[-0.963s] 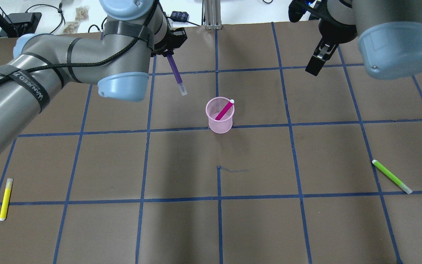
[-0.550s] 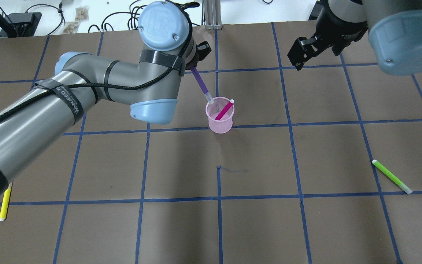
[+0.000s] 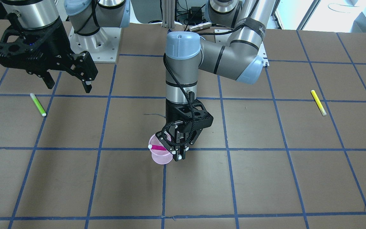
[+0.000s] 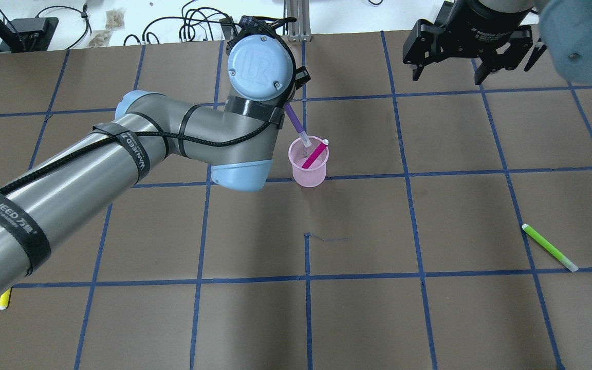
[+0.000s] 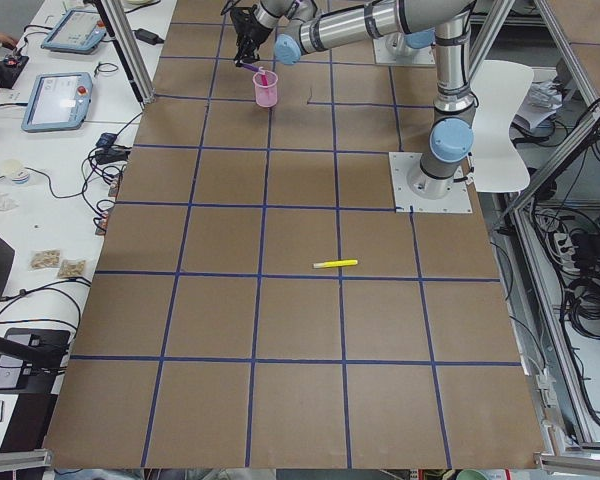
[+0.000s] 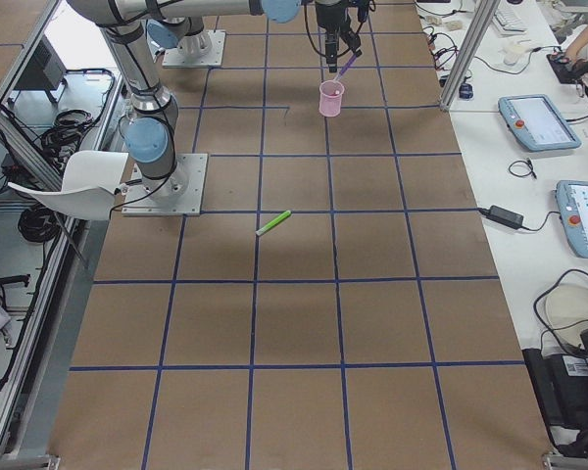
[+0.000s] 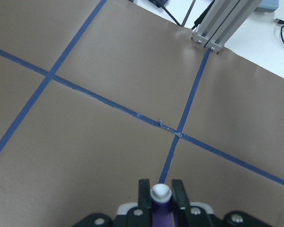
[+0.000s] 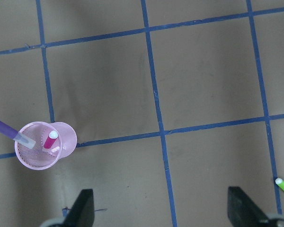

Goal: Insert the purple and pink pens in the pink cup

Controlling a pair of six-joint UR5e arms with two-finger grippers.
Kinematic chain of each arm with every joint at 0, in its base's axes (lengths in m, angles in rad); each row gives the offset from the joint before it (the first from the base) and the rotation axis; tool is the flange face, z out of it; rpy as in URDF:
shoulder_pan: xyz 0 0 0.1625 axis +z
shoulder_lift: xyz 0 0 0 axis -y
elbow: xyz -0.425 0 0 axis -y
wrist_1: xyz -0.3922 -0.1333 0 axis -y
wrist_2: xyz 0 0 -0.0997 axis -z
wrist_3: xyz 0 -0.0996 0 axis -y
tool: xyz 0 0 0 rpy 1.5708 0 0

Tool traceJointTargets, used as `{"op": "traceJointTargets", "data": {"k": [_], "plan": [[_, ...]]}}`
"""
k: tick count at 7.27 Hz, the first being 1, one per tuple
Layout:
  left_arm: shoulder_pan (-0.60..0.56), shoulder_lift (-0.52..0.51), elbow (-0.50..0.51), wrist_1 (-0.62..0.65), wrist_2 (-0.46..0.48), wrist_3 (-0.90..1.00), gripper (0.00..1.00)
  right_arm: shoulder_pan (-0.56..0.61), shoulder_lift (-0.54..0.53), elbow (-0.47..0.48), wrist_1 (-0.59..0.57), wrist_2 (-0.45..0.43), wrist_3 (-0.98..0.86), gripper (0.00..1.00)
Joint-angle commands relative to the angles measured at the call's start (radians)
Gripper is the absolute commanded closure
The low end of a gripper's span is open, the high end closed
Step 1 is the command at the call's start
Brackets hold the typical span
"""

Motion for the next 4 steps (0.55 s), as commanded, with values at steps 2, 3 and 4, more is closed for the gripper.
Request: {"op": "traceJointTargets", "data": {"k": [2, 3, 4], "plan": [[-0.022, -0.026, -0.022, 0.013, 0.05, 0.003, 1.0, 0.0, 0.002, 0.007, 0.003, 0.001, 0.016, 0.0], [-0.027, -0.033, -0.023, 0.013, 0.058, 0.0, 1.0, 0.002, 0.008, 0.004, -0.007, 0.003, 0.016, 0.0], [-0.04, -0.035, -0.021, 0.019, 0.059, -0.002, 1.0, 0.0, 0.008, 0.004, -0.007, 0.003, 0.009, 0.0]]}}
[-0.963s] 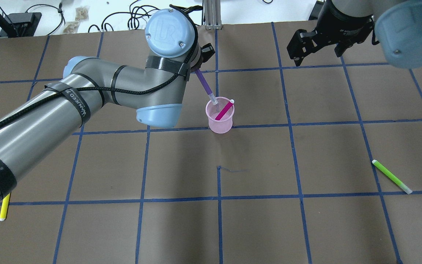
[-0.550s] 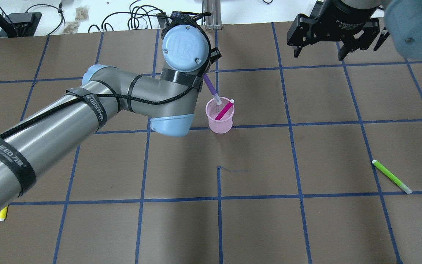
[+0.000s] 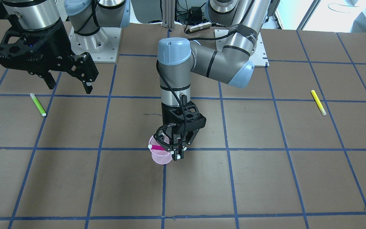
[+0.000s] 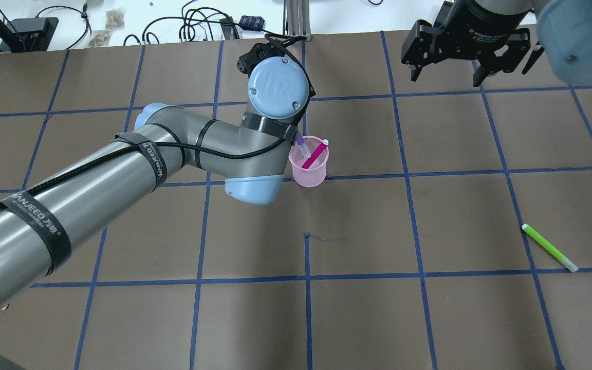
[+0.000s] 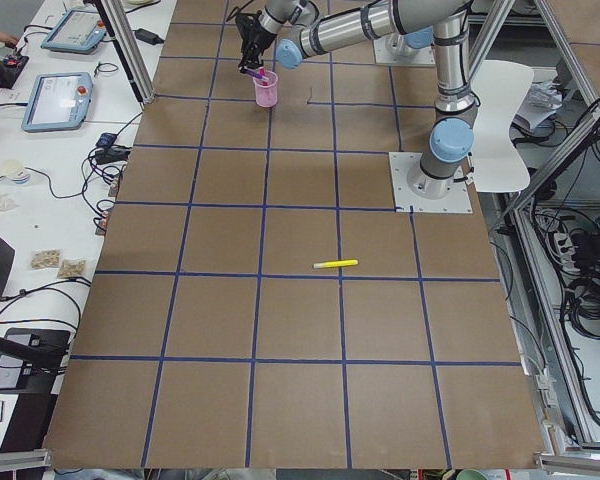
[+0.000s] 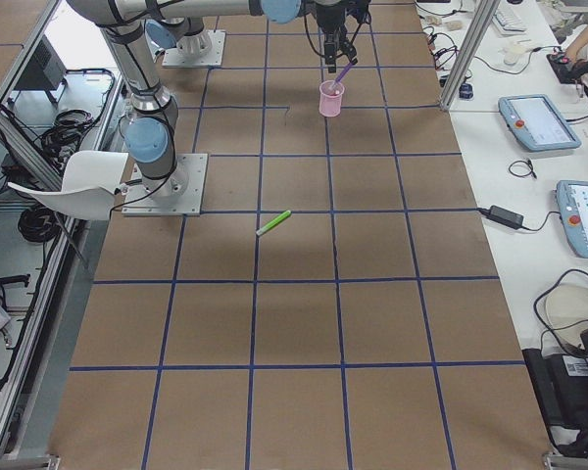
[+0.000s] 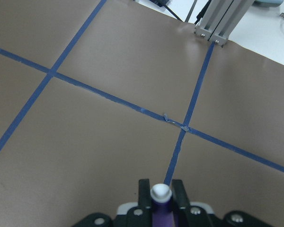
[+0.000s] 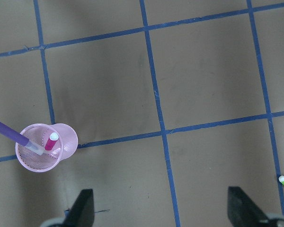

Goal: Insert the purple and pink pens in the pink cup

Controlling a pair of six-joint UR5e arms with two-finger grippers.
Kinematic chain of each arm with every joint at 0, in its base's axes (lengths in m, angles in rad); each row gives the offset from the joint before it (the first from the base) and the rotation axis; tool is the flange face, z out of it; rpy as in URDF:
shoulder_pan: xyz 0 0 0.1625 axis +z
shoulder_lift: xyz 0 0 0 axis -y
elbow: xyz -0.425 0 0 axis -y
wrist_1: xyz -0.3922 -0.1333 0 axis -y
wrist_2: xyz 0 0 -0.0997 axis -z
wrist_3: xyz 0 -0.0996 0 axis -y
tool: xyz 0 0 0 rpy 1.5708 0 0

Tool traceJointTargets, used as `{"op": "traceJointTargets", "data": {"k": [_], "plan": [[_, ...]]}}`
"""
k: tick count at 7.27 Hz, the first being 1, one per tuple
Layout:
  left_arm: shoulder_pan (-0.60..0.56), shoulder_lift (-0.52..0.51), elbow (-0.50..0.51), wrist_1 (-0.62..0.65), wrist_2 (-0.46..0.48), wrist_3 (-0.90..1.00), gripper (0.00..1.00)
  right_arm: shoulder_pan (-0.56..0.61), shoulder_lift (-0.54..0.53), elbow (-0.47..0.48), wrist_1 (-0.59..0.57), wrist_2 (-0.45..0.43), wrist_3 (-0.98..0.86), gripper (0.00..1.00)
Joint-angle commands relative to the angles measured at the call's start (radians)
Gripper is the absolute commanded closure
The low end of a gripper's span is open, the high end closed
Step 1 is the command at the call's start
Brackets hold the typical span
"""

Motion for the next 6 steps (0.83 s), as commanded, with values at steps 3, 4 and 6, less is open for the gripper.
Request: {"op": "traceJointTargets", "data": {"k": [3, 4, 6], "plan": [[-0.043, -0.005, -0.002, 0.005, 0.006, -0.003, 0.33, -0.002, -0.004, 0.002, 0.005, -0.01, -0.001, 0.0], [-0.043, -0.003, -0.002, 0.005, 0.006, -0.003, 0.0, -0.004, -0.004, 0.002, 0.011, -0.023, -0.01, 0.0], [-0.043, 0.003, 0.003, 0.009, 0.002, 0.01, 0.0, -0.004, -0.007, 0.002, 0.011, -0.022, -0.009, 0.0]]}}
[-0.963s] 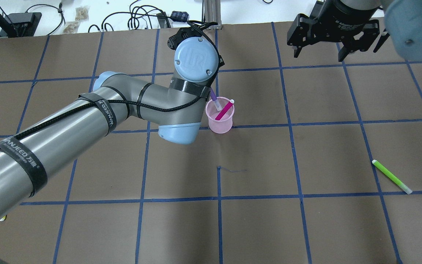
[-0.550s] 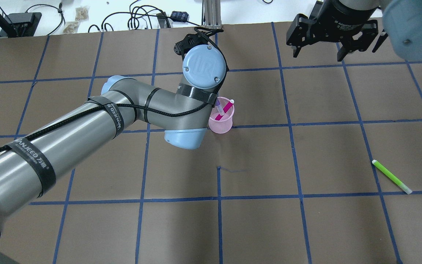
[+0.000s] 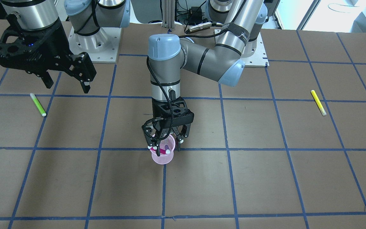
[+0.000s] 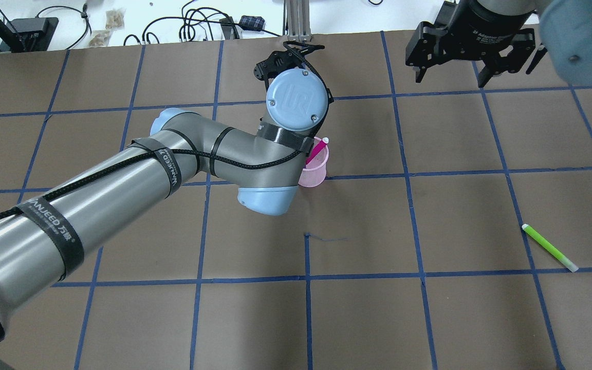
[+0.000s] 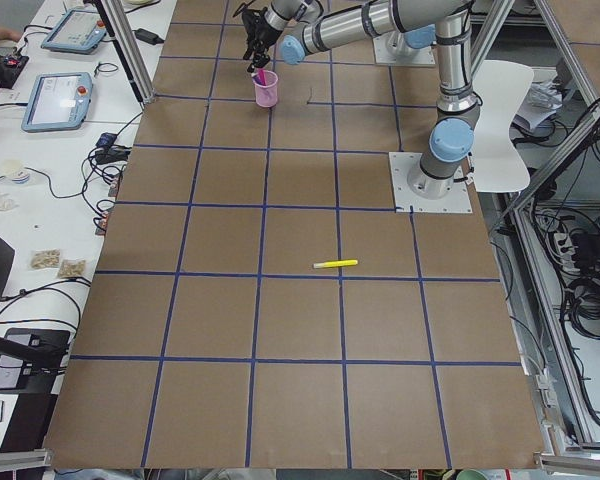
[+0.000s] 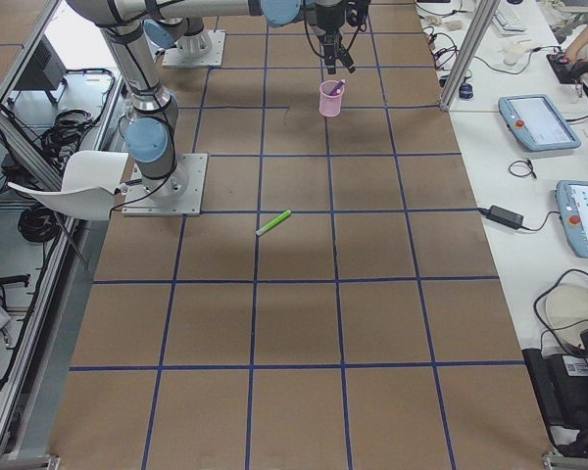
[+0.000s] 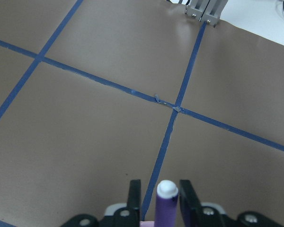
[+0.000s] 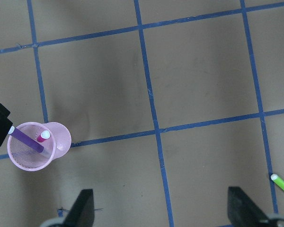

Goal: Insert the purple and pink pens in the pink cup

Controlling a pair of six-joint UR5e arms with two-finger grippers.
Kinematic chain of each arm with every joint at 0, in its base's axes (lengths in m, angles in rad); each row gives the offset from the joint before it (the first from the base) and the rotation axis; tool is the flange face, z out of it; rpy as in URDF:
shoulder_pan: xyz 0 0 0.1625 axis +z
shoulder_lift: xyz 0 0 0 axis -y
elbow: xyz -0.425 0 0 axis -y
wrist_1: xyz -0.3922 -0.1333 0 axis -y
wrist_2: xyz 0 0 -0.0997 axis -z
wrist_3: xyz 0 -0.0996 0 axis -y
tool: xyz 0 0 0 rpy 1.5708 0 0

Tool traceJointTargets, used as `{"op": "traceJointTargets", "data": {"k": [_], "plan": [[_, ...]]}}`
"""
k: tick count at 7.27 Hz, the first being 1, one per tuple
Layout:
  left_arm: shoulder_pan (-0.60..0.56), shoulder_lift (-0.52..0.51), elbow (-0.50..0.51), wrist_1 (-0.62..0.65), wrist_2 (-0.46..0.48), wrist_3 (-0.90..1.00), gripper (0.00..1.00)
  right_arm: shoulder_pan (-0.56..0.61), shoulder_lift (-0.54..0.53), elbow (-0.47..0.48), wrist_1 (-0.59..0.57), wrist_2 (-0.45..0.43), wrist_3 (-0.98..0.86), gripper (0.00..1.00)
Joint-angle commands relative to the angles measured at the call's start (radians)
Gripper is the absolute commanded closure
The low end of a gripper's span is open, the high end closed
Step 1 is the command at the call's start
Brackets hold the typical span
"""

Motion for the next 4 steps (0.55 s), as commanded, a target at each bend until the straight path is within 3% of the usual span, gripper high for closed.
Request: {"op": "traceJointTargets", "data": {"k": [1, 2, 3, 4], "plan": [[0.009, 0.028, 0.015, -0.006, -0.014, 0.019, 0.0, 0.0, -0.001, 0.001, 0.001, 0.004, -0.001, 0.0], [0.032, 0.046, 0.023, -0.091, -0.046, 0.104, 0.0, 0.0, -0.003, 0.001, 0.001, 0.005, -0.001, 0.0], [0.085, 0.077, 0.055, -0.277, -0.06, 0.202, 0.0, 0.0, -0.001, 0.001, 0.001, 0.004, -0.001, 0.0], [0.166, 0.109, 0.093, -0.417, -0.23, 0.258, 0.0, 0.0, -0.001, 0.001, 0.0, 0.007, -0.001, 0.0]]}}
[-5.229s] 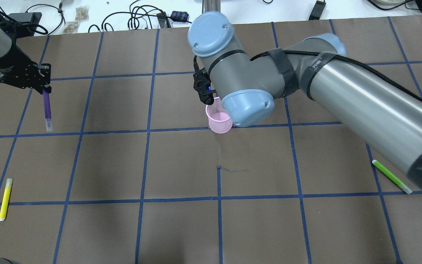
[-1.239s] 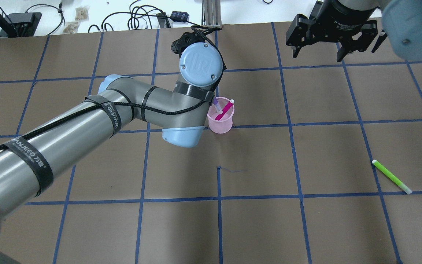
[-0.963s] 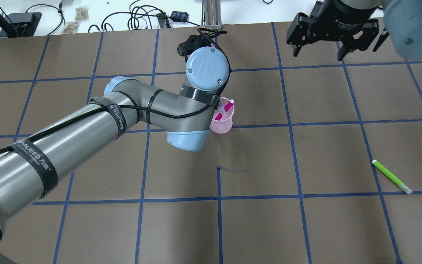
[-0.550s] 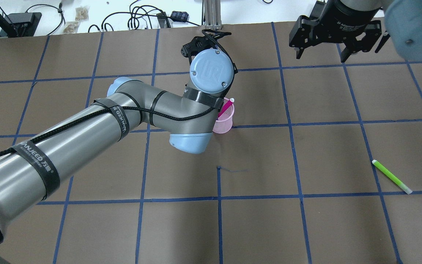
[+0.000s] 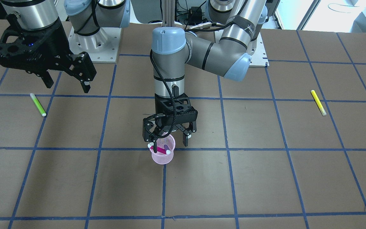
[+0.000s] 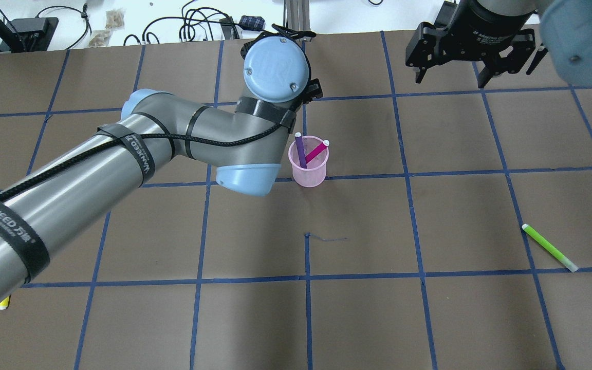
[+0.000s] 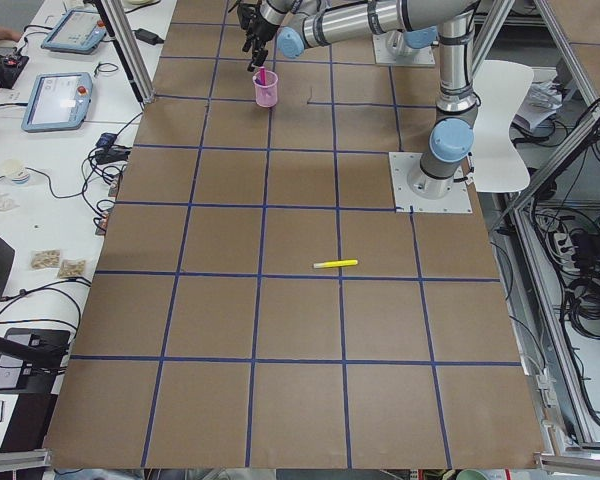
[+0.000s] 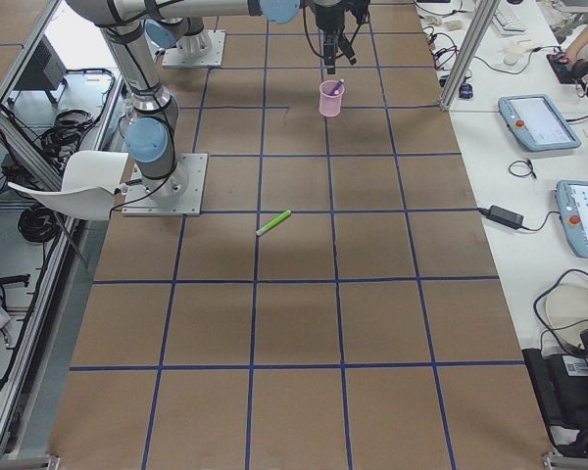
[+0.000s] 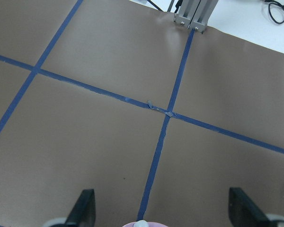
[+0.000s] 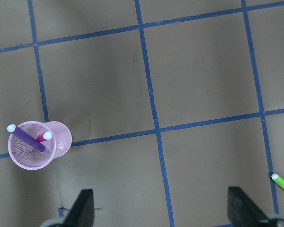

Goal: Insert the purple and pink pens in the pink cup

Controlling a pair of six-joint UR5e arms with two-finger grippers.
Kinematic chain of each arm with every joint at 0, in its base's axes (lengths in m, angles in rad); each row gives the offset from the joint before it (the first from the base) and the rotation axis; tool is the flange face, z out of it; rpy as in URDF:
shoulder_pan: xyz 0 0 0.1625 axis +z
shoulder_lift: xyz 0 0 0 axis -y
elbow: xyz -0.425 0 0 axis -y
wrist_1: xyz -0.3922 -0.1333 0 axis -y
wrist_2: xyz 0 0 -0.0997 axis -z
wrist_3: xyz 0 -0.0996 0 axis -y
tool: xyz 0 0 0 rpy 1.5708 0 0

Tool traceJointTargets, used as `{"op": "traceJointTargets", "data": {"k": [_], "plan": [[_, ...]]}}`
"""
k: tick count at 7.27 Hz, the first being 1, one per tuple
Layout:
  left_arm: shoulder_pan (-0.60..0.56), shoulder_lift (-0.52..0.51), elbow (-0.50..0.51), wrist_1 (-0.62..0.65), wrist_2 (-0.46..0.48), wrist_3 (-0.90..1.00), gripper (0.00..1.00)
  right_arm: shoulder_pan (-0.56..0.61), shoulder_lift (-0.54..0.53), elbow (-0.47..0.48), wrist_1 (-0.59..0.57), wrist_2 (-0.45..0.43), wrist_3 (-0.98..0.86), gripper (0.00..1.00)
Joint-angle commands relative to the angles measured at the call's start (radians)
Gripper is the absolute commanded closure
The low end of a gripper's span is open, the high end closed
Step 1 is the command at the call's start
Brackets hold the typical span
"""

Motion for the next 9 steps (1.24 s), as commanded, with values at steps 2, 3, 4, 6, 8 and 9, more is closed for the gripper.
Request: {"op": "traceJointTargets", "data": {"k": [2, 3, 4, 6, 8, 9], "plan": [[0.235, 0.109, 0.115, -0.493, -0.222, 0.229, 0.0, -0.003, 0.01, -0.001, -0.007, 0.008, 0.011, 0.0], [0.297, 0.144, 0.131, -0.618, -0.209, 0.359, 0.0, -0.006, 0.011, -0.001, -0.01, 0.008, 0.011, 0.0], [0.36, 0.182, 0.128, -0.69, -0.208, 0.523, 0.0, -0.006, 0.011, -0.001, -0.012, 0.008, 0.011, 0.0], [0.434, 0.267, 0.087, -0.755, -0.205, 0.64, 0.0, -0.008, 0.011, -0.001, -0.014, 0.007, 0.011, 0.0], [0.428, 0.357, -0.008, -0.753, -0.206, 0.632, 0.0, -0.008, 0.011, -0.001, -0.015, 0.007, 0.012, 0.0], [0.428, 0.39, -0.03, -0.756, -0.202, 0.625, 0.0, -0.008, 0.011, -0.001, -0.015, 0.007, 0.012, 0.0]]}}
